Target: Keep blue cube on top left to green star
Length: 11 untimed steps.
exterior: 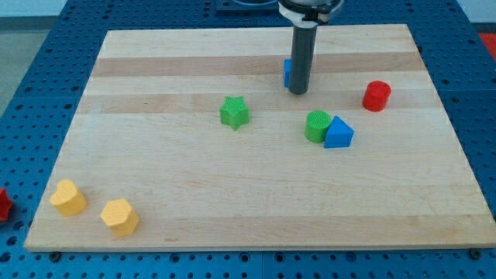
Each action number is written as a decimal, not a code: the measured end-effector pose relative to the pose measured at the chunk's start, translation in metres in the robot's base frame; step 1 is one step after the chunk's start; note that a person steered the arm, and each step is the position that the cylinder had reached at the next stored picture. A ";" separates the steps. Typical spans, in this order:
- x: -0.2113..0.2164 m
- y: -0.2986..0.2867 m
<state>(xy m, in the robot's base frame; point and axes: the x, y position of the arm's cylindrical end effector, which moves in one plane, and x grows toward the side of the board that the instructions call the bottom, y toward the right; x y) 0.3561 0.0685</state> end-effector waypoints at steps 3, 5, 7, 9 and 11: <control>-0.061 -0.002; -0.123 -0.026; -0.129 -0.179; -0.139 -0.069; -0.100 -0.129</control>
